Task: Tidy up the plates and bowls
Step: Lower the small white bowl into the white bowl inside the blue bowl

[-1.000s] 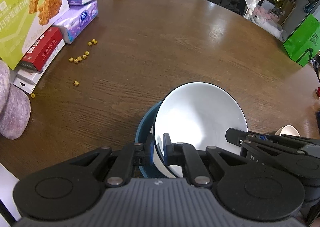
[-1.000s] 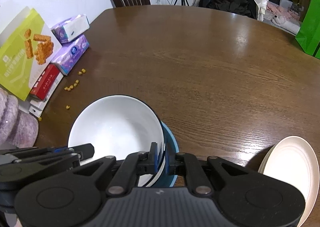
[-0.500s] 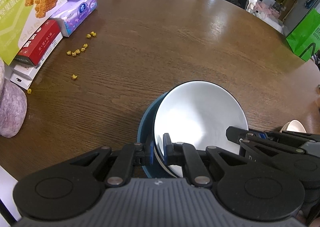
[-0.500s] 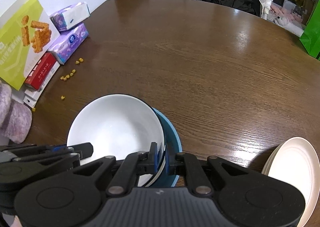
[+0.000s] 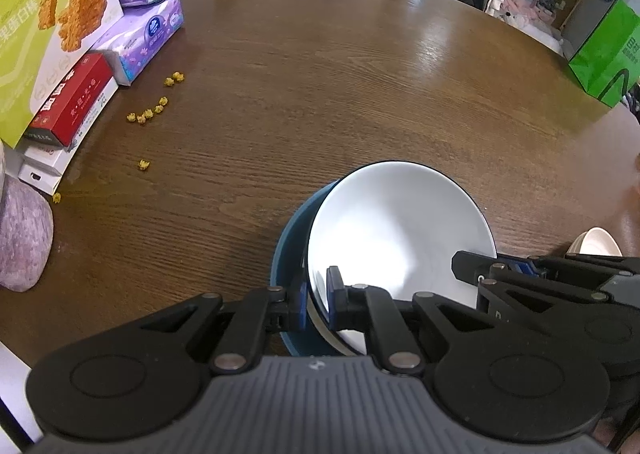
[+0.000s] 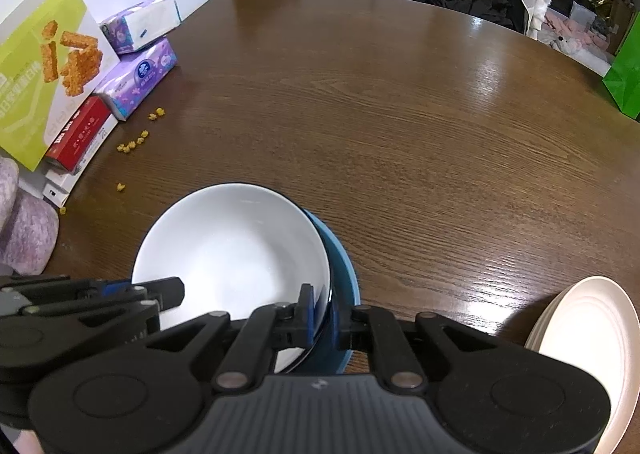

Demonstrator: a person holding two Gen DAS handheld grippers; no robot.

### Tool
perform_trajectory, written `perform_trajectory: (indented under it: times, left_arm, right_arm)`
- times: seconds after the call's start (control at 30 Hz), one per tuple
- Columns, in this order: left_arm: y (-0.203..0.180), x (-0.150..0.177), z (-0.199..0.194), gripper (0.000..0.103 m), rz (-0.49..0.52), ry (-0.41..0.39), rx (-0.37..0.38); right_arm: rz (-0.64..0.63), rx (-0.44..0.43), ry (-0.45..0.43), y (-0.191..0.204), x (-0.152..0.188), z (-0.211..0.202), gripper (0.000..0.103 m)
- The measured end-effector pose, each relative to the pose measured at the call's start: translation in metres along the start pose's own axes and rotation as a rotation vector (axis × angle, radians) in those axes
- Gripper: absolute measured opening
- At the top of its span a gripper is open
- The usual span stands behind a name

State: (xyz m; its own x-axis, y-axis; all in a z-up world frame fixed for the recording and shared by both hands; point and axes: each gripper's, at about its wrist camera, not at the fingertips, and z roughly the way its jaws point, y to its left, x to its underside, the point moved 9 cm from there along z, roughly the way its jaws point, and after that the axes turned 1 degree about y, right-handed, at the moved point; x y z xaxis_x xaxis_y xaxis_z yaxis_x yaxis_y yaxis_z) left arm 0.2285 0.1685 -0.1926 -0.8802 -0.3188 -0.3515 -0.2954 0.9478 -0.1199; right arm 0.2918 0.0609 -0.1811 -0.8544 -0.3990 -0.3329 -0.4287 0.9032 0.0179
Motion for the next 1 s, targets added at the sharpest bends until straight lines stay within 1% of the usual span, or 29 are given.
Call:
perform_trajectory:
  times: [0.63, 0.83, 1.0]
  left_arm:
    - [-0.0043, -0.0022, 0.0032, 0.010, 0.068, 0.032, -0.016]
    - [-0.0044, -0.0020, 0.0033, 0.011, 0.068, 0.041, -0.013]
    - [-0.0012, -0.0053, -0.0009, 0.010, 0.067, 0.027, -0.018]
  right_arm:
    - [0.019, -0.032, 0.000, -0.0070, 0.0024, 0.0001, 0.008]
    - [0.029, -0.039, 0.001, -0.0064, 0.0028, 0.0012, 0.008]
    - [0.033, -0.038, -0.002, -0.0074, 0.0022, 0.0013, 0.007]
